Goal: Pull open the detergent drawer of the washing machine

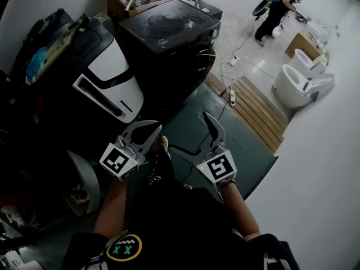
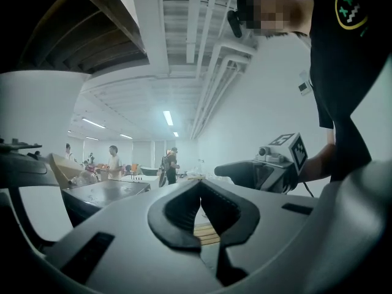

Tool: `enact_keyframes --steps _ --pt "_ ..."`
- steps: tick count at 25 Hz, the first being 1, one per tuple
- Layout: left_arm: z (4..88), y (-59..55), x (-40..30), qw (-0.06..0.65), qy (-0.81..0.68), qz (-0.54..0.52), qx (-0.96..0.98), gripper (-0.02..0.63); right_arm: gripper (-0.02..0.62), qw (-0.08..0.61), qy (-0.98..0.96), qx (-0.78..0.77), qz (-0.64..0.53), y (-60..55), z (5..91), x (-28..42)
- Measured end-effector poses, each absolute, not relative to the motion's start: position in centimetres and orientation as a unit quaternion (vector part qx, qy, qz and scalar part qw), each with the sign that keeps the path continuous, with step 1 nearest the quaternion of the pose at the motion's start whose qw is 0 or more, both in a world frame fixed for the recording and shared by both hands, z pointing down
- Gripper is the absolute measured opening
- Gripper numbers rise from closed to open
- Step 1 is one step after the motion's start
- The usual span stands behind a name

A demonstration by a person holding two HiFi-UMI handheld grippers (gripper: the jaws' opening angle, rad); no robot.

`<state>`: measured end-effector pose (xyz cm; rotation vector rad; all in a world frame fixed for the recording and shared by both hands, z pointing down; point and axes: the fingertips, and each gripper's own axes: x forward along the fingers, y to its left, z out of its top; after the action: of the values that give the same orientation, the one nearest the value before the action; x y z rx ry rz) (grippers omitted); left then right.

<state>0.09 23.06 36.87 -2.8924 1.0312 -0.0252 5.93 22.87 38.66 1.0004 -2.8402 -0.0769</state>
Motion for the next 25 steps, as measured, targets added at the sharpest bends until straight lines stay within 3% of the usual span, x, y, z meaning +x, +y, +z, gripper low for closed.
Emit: enact_keyframes --steps 25 --pt "38.2 -8.1 -7.6 0.016 0.284 -0.008 -0.959 0.019 0.600 0.108 -0.929 0.353 -0.028 -8.1 39.3 -3.1"
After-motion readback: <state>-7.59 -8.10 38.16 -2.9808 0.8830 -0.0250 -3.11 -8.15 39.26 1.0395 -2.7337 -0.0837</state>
